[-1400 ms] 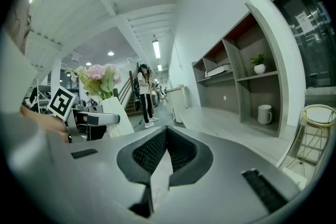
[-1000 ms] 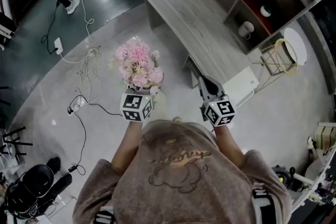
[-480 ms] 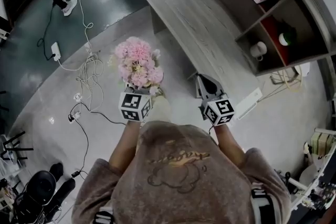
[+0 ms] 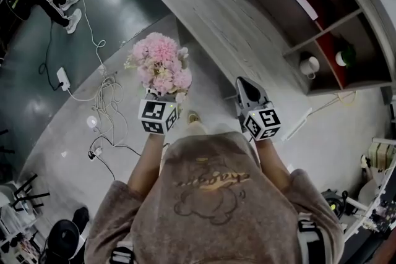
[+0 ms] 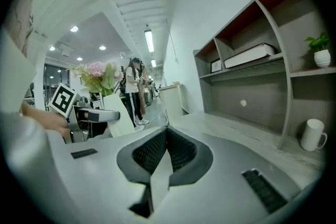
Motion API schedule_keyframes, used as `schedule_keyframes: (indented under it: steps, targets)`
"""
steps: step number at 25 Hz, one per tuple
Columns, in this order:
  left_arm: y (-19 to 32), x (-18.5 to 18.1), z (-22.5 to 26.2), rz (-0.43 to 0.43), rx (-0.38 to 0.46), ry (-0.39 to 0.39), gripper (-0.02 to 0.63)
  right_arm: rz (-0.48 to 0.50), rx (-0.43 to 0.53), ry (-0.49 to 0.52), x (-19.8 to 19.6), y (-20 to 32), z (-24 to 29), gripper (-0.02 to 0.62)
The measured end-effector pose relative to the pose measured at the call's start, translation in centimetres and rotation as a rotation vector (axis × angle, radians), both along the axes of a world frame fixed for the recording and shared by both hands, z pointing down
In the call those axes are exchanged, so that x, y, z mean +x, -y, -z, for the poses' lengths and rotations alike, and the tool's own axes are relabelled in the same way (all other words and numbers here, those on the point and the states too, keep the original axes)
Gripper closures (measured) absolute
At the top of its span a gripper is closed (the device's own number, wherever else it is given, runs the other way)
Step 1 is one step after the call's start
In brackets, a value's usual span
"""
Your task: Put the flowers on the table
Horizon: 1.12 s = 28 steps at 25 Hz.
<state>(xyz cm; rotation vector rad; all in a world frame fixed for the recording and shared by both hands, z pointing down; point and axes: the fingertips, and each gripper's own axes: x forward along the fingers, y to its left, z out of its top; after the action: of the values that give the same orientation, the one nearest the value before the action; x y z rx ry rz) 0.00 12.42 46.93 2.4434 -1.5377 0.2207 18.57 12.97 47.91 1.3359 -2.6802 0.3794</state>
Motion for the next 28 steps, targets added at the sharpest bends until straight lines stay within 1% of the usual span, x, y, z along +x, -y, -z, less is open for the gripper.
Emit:
schedule_keyframes:
  steps: [4,11,14,18,28]
  targets:
    - [1.9,-1.5,0.3,0.000,0.007,-0.003,0.262,-0.018,0.007,-0.009,-0.5,1.5,0.5,0.597]
    - [4.6,-3.5,0.1,0.029,0.014,-0.018,0.262,-0.001,0.015,-0.018,-2.2,5.2,0.1,0.597]
    - [6.6,-5.2,-0.6,0.050,0.001,-0.016,0.264,0.007,0.007,-0.009,-3.8,7.9,-0.4,0.597]
    - [10.4,-7.7,-1.3,0.076,-0.004,-0.010,0.264,0.041,0.008,0.006,-6.9,12.4,-1.0,0.597]
    - [19.9,-11.4,-1.1,0.115,0.003,0.013,0.264,0.104,0.005,0.032,-11.7,23.0,-1.7,0.597]
